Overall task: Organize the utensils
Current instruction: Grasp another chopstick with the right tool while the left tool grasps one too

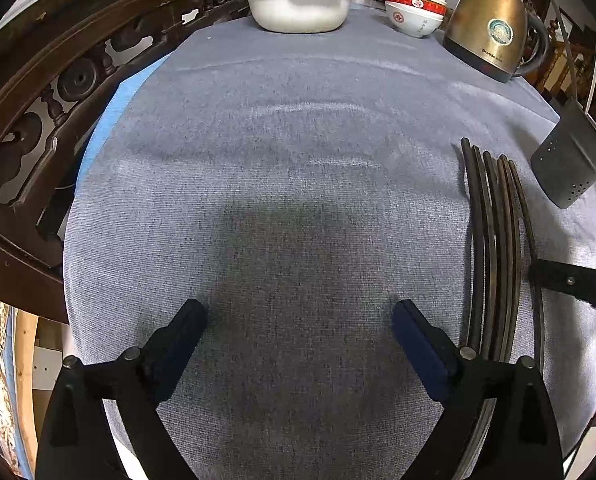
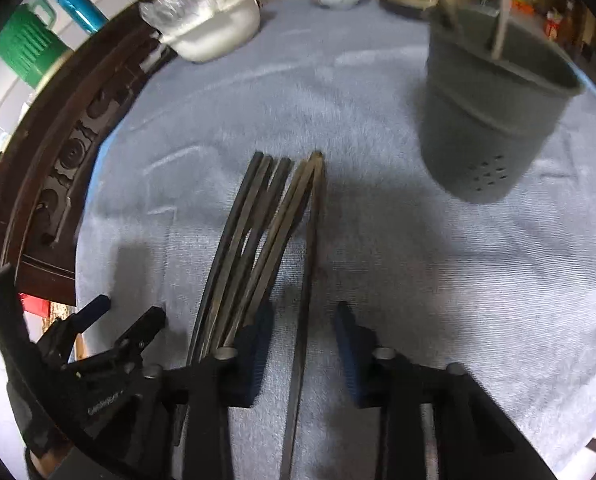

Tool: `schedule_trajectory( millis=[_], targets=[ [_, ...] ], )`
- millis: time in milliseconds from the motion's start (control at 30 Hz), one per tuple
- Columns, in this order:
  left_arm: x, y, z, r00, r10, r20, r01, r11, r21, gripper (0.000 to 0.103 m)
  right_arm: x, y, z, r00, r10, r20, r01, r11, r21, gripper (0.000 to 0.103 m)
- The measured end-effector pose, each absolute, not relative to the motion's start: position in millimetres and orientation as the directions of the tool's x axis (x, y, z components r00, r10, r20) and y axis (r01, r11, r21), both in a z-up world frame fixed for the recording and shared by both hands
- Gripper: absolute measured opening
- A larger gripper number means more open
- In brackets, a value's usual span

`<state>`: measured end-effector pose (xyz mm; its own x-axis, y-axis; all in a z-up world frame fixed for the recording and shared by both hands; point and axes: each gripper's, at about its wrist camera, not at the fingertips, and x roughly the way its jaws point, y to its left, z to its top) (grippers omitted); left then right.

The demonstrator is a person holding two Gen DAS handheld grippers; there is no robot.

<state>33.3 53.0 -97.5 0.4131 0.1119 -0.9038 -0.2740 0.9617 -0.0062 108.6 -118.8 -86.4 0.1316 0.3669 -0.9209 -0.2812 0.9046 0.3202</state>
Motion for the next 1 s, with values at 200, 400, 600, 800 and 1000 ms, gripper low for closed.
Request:
schedule_trajectory(
  millis=[200,400,600,800,1000],
  targets=[
    [34,50,-96,0.385,0.093,-0.918,-0.253,0.968,-0.008,0.095,116,-121,-87,0.092,0.354,-0.931,-0.295,0.902,0.314,0.007],
    [45,49,-91,0.326,-0.006,-0.945,-0.226,0.97,-0.084,0.095,116,-143,-86,0.072,0.278,-0.958,-0.351,0.906,0.236,0.007],
    [77,35,-75,0.279,-0.134,-0.951,-0.179,0.966,-0.188,0.092,115,-160,-88,0.055,0.275,-0.96,-0.377,0.896,0.235,0.008],
    [118,17,-73,0.178,-0.159,-0.971,-0.149,0.971,-0.186,0.072,110,-164,-89,0.076,0.3,-0.951,-0.375,0.892,0.251,0.008],
    [148,-3,-80,0.097,-0.15,-0.984,-0.102,0.982,-0.16,0.057,108,-190,-84,0.078,0.339,-0.938,-0.368,0.884,0.289,0.008]
  ],
)
